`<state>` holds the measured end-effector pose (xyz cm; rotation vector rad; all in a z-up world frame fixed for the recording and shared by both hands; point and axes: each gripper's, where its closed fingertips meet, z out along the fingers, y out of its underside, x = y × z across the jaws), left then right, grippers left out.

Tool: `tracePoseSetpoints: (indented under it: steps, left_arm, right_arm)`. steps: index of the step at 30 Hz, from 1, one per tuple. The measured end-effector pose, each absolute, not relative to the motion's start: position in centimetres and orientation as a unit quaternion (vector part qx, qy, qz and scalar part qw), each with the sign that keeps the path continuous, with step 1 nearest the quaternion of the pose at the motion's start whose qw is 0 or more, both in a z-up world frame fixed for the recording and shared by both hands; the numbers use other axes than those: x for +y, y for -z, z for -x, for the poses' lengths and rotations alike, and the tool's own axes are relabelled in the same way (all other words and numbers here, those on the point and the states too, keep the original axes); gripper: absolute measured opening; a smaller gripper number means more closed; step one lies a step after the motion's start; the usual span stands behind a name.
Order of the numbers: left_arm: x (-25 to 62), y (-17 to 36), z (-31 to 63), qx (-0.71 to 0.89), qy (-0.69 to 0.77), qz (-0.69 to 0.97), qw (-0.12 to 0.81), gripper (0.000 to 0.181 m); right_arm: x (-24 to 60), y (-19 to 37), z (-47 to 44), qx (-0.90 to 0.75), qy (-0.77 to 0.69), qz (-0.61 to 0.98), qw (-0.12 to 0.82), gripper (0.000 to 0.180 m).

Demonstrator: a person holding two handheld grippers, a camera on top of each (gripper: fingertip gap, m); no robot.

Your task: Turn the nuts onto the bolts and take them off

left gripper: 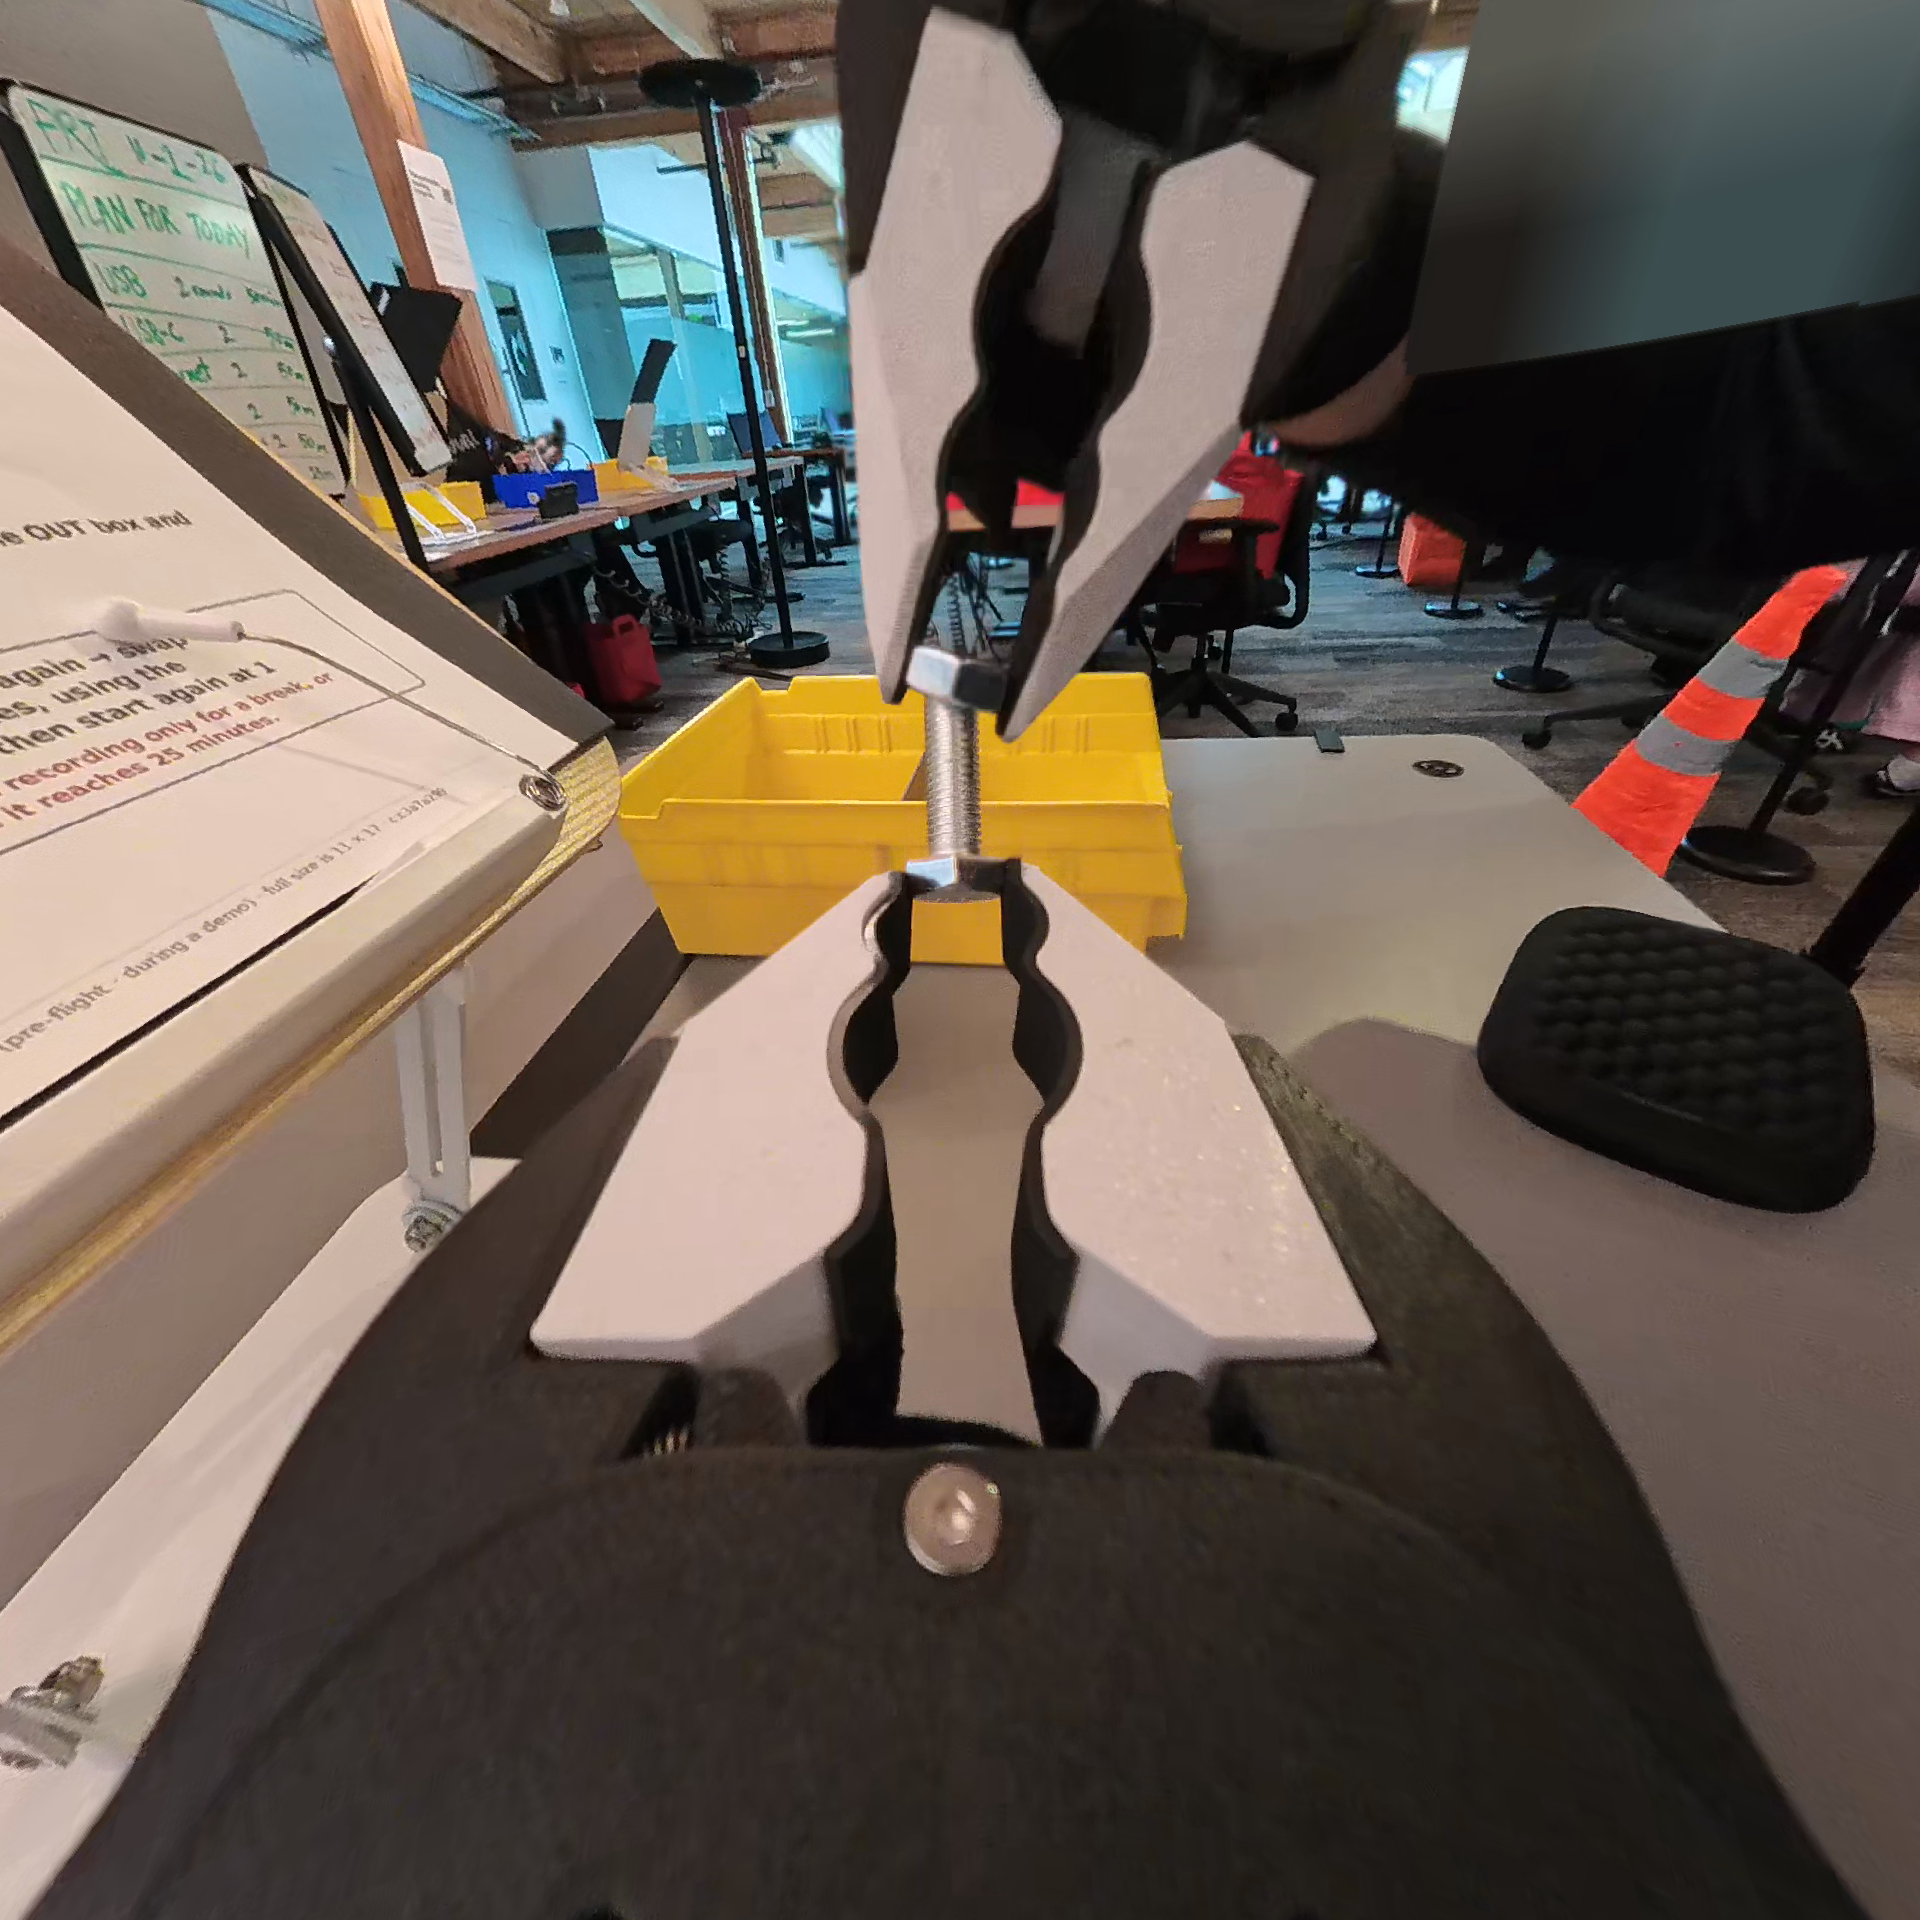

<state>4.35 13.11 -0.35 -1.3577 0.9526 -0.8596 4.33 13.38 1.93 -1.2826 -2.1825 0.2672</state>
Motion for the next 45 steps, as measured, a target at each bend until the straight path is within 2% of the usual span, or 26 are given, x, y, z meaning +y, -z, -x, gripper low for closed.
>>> tracePoseSetpoints:
  steps: [4,7,10,14,17,20,26,33,34,40,45]
  left_arm:
    - [13.3,1.0,-4.4,0.408,0.378,0.593,0.582,0.016]
    - [13.5,1.2,-4.3,0.396,0.396,0.597,0.574,0.015]
    - [13.7,1.2,-4.2,0.397,0.386,0.6,0.577,0.015]
    - [13.7,0.6,-3.6,0.392,0.385,0.596,0.586,0.016]
    - [13.9,0.4,-3.3,0.387,0.38,0.597,0.591,0.016]
    - [13.9,0.5,-3.6,0.389,0.375,0.598,0.592,0.016]
    - [13.8,1.1,-4.6,0.402,0.366,0.603,0.583,0.016]
    - [14.1,1.7,-4.6,0.399,0.366,0.609,0.58,0.015]
    - [14.1,1.7,-4.6,0.399,0.366,0.609,0.58,0.015]
    - [14.1,1.4,-4.5,0.393,0.372,0.605,0.584,0.016]
    - [13.6,0.3,-4.9,0.384,0.393,0.588,0.594,0.016]
  right_arm:
    - [14.0,-2.3,-4.1,-0.889,0.134,0.29,0.327,0.015]
    - [14.9,-3.9,-3.8,-0.871,0.293,0.184,0.35,0.015]
    - [14.7,-4.4,-5.0,-0.864,0.238,0.258,0.362,0.015]
    - [19.7,-4.6,-13.2,-0.782,0.189,0.491,0.335,0.015]
    - [22.2,-2.0,-21.1,-0.686,0.133,0.647,0.305,0.016]
    - [23.1,3.3,-27.9,-0.611,0.095,0.746,0.247,0.015]
    - [22.9,13.8,-34.5,-0.551,0.07,0.82,0.138,0.015]
    - [24.0,18.2,-34.9,-0.517,0.044,0.848,0.108,0.016]
    - [24.1,18.3,-35.0,-0.516,0.05,0.848,0.107,0.02]
    - [24.6,12.3,-33.5,-0.506,0.069,0.839,0.189,0.028]
    - [19.9,2.3,-21.2,-0.567,-0.085,0.73,0.372,0.021]
